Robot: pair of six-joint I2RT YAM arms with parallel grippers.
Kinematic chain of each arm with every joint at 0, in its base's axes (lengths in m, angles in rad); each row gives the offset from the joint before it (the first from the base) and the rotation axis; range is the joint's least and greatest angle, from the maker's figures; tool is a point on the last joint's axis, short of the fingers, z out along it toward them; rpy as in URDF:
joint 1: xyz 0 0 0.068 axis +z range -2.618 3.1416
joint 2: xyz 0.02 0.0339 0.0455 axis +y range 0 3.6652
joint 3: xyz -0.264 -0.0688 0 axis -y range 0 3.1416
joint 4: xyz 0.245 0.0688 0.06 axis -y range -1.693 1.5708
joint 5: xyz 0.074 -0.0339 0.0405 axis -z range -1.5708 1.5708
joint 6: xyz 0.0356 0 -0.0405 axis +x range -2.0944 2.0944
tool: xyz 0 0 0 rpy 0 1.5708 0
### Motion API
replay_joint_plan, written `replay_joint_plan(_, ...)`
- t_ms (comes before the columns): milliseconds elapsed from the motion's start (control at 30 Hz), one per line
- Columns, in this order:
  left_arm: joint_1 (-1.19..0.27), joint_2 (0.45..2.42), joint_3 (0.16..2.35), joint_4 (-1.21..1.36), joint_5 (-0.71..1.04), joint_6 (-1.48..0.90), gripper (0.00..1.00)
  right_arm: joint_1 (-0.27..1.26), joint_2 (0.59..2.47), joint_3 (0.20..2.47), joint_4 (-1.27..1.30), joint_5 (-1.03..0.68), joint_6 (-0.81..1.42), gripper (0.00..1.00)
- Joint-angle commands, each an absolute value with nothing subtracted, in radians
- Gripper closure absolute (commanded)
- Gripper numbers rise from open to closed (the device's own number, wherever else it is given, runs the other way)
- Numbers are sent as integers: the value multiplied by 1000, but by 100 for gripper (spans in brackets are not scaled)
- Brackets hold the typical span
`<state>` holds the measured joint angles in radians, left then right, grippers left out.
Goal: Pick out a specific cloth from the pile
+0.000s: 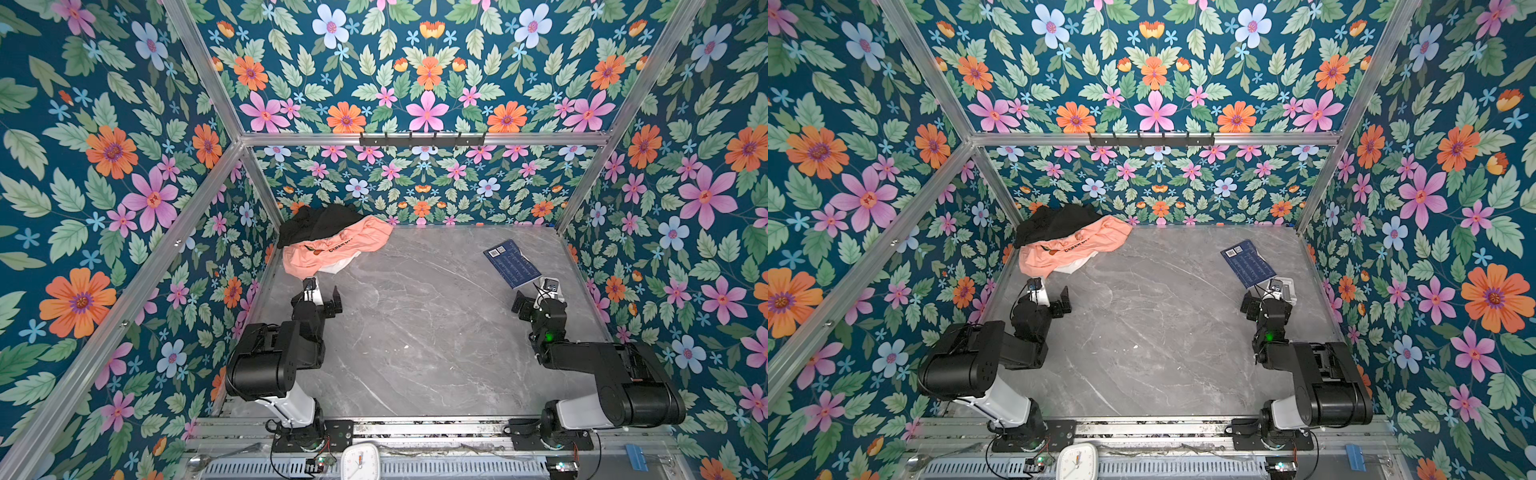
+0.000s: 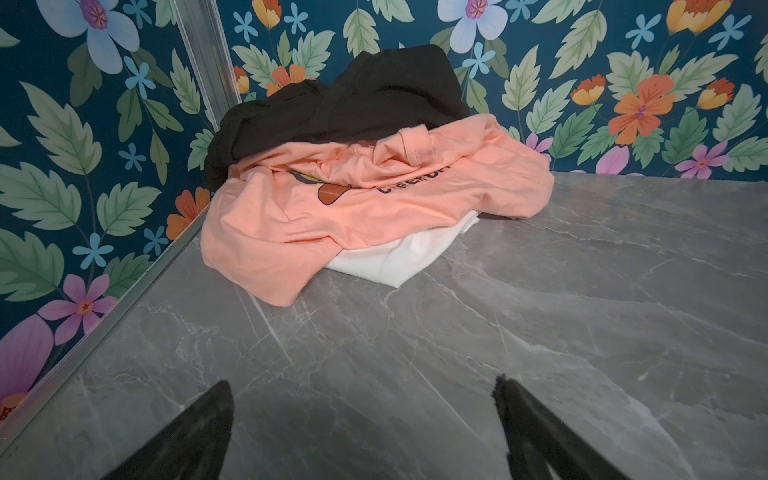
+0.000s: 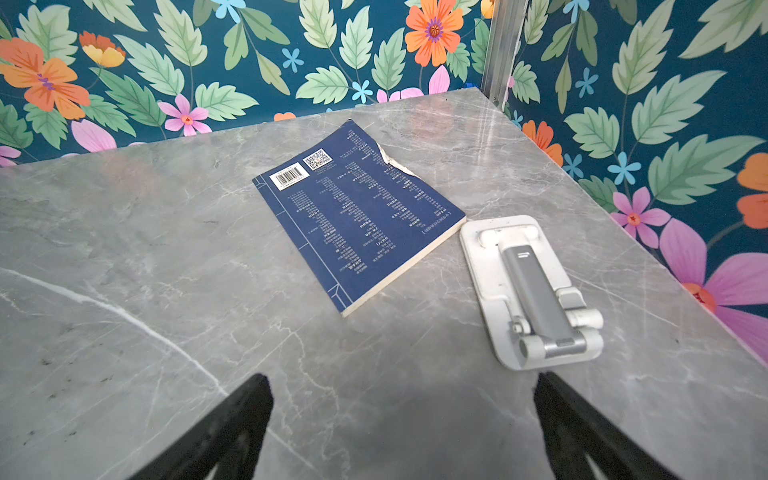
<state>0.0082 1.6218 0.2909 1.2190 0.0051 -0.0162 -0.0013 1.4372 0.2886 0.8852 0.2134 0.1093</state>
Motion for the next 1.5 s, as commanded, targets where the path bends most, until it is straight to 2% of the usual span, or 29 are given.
replay_joint_plan(0, 9, 1617, 290, 1249, 8, -2, 0, 0, 1438, 293, 910, 225, 110, 1)
replay_joint_plan(367, 9, 1613, 276, 1267, -7, -4, 0, 0, 1436, 290, 914, 224, 108, 1)
replay_joint_plan(500, 8, 1541, 247, 1265, -161, -60, 0, 5, 1399, 294, 885, 185, 83, 1)
replay_joint_plan(667, 0, 1385, 295, 1027, -226, -90, 0, 24, 1247, 357, 621, 193, 88, 1)
replay_joint_plan(833, -2, 1304, 439, 694, -281, -211, 0, 35, 1175, 440, 381, 266, 209, 1)
replay_joint_plan(1000, -2, 1320, 555, 522, -215, -355, 0, 72, 1136, 513, 254, 237, 276, 1)
replay_joint_plan(1133, -2, 1352, 597, 497, -131, -511, 0, 86, 1124, 545, 223, 90, 409, 1)
replay_joint_plan(1267, -2, 1424, 671, 439, -11, -618, 0, 140, 1211, 638, 160, -37, 456, 1)
replay_joint_plan(1467, -2, 1527, 766, 365, 89, -689, 6, 284, 1345, 733, 194, -83, 443, 1)
